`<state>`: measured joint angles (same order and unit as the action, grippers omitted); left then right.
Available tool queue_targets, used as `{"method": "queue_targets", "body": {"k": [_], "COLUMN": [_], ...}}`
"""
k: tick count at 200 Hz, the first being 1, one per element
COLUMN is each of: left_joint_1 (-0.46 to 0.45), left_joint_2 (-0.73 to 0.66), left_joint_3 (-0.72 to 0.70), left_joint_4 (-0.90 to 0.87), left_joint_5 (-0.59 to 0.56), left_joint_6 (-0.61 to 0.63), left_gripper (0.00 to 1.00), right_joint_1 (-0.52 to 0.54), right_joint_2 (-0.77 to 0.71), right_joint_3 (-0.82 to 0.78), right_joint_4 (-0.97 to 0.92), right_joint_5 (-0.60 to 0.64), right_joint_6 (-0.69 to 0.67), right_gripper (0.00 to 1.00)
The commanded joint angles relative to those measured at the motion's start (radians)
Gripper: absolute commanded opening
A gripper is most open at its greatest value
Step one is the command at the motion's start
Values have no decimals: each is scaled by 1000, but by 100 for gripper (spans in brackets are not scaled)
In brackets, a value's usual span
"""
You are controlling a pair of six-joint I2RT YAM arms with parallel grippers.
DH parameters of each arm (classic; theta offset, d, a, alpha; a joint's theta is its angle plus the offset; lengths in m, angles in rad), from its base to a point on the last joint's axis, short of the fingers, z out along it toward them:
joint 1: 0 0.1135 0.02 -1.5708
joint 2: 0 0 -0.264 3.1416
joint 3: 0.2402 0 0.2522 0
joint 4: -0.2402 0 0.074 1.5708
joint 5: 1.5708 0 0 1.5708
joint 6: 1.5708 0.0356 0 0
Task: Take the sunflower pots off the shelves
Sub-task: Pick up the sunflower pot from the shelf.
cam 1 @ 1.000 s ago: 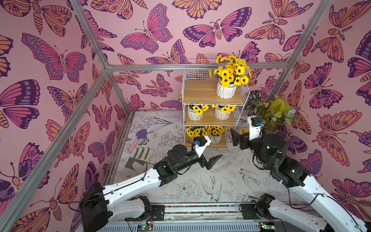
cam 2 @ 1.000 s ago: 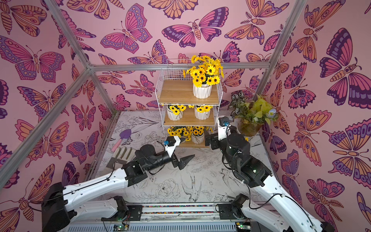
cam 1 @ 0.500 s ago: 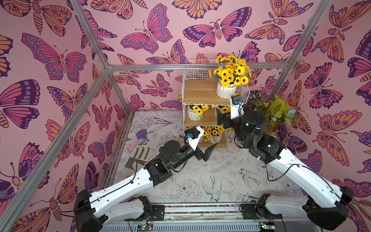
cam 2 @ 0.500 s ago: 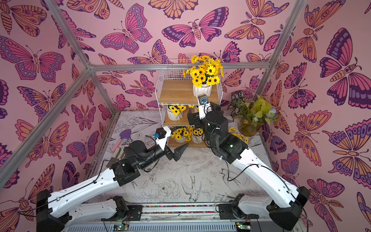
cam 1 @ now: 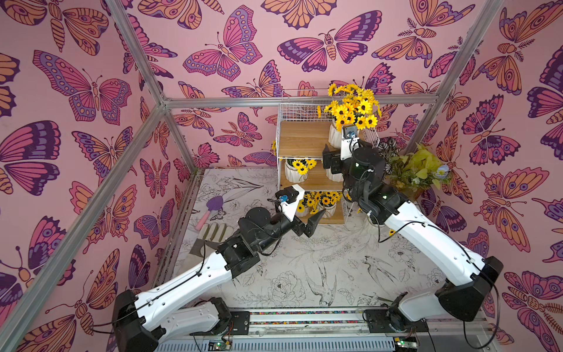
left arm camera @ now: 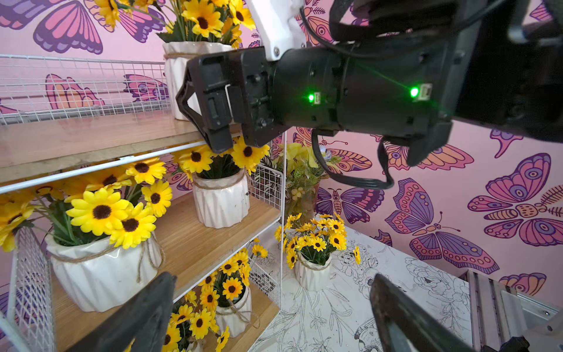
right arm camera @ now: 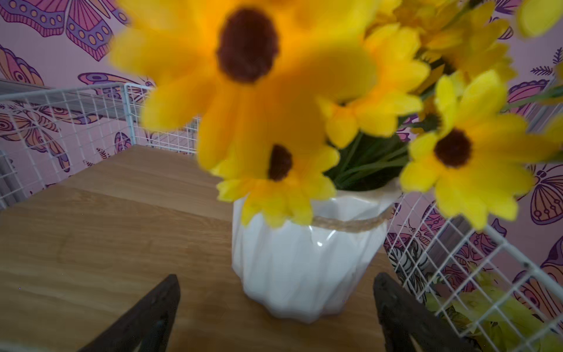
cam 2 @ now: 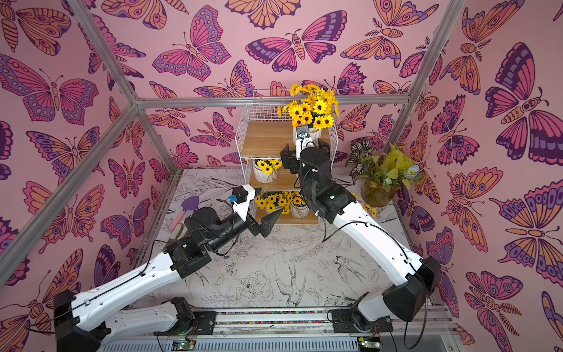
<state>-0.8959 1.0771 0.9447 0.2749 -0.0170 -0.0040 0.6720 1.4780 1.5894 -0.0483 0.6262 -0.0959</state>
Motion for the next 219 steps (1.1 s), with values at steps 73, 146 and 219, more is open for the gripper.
{"method": "queue_targets", "body": {"k": [73,146,219], "left_joint_1": [41,62,76], "left_joint_2": [61,84,76], "left_joint_3": [33,45,28], "left_joint_4": [-3,-5,90], "left_joint_5": [58,83,15], "left_joint_6": [-30,-42,-38], "left_gripper": [100,100,100], "right_joint_1": [-127,-158,-170], "right_joint_2": [88,191,241], "right_joint_3": [113,156,166], "right_joint_4": [6,42,99], "right_joint_5": [-131,-159,-190], "right_joint_6": [124,134,127], "right_gripper": [99,99,95]}}
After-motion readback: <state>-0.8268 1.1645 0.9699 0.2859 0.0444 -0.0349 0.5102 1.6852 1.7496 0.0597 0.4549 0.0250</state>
